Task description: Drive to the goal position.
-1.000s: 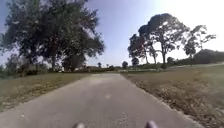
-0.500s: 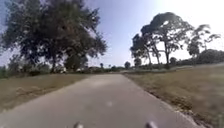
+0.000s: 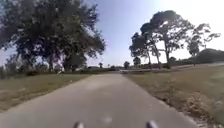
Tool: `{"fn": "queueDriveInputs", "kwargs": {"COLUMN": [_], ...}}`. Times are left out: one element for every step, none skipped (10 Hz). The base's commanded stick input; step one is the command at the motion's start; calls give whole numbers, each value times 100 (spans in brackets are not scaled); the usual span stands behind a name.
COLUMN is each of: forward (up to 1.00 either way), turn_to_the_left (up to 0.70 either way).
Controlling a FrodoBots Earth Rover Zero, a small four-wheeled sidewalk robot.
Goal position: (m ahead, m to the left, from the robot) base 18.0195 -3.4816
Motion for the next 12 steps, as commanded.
{"fn": "queueDriveInputs", "kwargs": {"forward": [100, 100, 100, 100, 100, 100, 100, 100, 100, 100, 100, 100], "turn_to_the_left": [3, 3, 1, 0, 2, 5, 31, 40, 40, 40, 40, 14]}}
